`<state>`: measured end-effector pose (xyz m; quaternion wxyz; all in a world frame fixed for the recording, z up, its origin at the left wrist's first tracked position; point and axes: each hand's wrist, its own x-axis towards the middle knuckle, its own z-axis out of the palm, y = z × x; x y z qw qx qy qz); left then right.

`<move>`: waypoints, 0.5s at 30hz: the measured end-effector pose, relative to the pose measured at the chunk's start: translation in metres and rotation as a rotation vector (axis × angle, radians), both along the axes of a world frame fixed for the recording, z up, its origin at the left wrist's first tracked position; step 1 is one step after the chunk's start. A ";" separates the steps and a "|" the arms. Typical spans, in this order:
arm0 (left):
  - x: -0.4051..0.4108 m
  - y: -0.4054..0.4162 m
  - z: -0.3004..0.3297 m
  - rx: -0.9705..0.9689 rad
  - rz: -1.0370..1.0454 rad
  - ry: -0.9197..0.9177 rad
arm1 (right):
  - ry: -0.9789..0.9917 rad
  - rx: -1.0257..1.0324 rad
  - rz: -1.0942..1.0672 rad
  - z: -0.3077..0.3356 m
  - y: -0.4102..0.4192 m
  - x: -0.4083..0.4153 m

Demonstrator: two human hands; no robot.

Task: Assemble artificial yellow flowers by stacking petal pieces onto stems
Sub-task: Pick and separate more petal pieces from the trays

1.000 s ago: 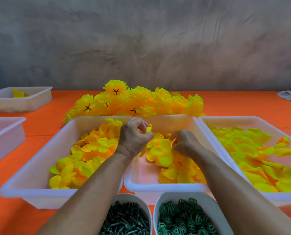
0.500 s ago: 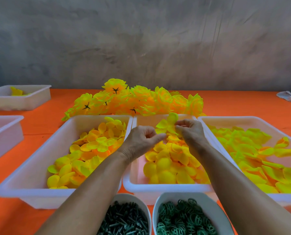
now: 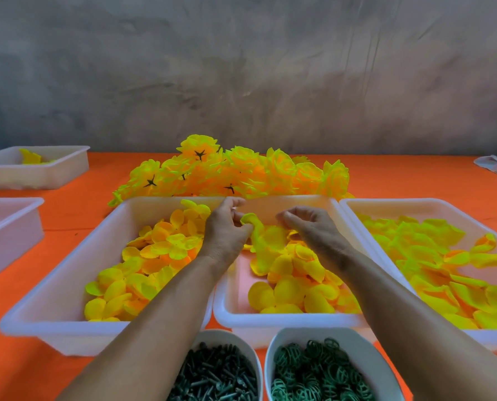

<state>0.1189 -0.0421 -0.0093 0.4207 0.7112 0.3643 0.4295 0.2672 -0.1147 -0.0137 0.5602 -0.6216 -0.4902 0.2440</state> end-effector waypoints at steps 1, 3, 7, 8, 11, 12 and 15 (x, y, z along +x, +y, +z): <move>0.000 0.000 0.000 0.003 0.027 -0.008 | -0.216 -0.063 -0.034 -0.004 0.003 0.003; 0.000 0.001 0.000 0.013 0.068 -0.012 | -0.755 -0.309 -0.003 -0.014 0.011 0.004; 0.000 0.001 -0.001 0.024 0.131 -0.021 | -1.031 -0.576 0.023 -0.019 0.015 -0.007; -0.001 0.001 -0.001 0.017 0.139 -0.025 | -1.002 -0.551 0.007 -0.017 0.014 -0.009; -0.001 0.002 0.000 0.007 0.142 -0.039 | -0.772 -0.338 -0.092 -0.009 0.005 -0.011; -0.001 0.002 0.000 0.009 0.149 -0.041 | -0.663 -0.289 -0.097 -0.006 0.000 -0.012; -0.002 0.003 -0.001 0.013 0.187 -0.044 | -0.611 -0.365 0.047 -0.001 -0.015 -0.018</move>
